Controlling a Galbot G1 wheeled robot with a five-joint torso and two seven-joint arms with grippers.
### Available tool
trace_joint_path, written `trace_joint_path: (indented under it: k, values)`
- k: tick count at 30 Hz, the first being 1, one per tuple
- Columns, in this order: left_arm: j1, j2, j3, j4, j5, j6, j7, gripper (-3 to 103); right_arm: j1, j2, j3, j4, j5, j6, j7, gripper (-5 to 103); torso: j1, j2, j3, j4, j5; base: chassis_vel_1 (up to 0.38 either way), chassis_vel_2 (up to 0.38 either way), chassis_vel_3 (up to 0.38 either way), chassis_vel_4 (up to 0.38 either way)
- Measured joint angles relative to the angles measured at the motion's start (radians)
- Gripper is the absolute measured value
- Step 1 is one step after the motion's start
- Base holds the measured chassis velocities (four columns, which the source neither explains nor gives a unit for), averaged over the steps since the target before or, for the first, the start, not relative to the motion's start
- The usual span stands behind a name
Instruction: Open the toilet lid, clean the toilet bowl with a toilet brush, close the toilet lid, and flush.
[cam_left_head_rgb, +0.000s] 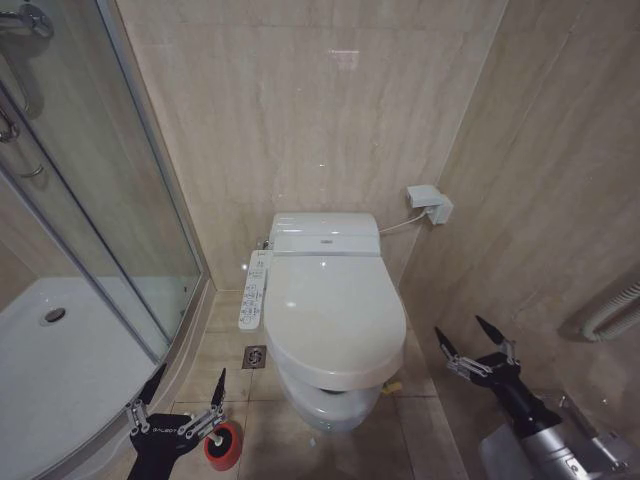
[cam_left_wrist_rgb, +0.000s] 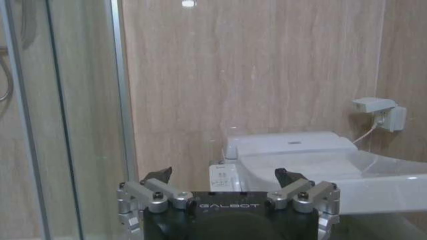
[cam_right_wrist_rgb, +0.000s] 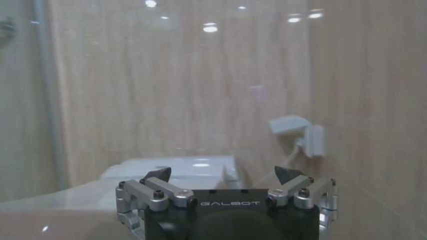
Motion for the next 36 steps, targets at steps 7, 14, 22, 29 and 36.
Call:
trace_joint_path:
  k: [7,14,22,29,36]
  values:
    - [0.000,0.000,0.000,0.000,0.000,0.000,0.000,100,-0.046,0.111,-0.111,0.096,-0.106,0.020,0.137,100,0.000,0.000,0.000,0.0003,-0.0005,0.000,0.000,0.000,0.000]
    - [0.000,0.000,0.000,0.000,0.000,0.000,0.000,100,-0.022,0.128,-0.145,0.158,-0.125,0.009,0.182,100,0.000,0.000,0.000,0.0004,-0.0004,0.000,0.000,0.000,0.000]
    - [0.000,0.000,0.000,0.000,0.000,0.000,0.000,100,-0.035,0.131,-0.191,0.172,-0.162,0.008,0.219,100,0.000,0.000,0.000,0.0002,-0.0003,0.000,0.000,0.000,0.000]
    - [0.000,0.000,0.000,0.000,0.000,0.000,0.000,100,-0.030,0.099,-0.248,0.106,-0.205,0.046,0.224,100,0.000,0.000,0.000,0.0004,-0.0002,0.000,0.000,0.000,0.000]
    - [0.000,0.000,0.000,0.000,0.000,0.000,0.000,100,-0.047,0.096,-0.261,0.145,-0.214,0.040,0.246,100,0.000,0.000,0.000,0.0003,-0.0003,0.000,0.000,0.000,0.000]
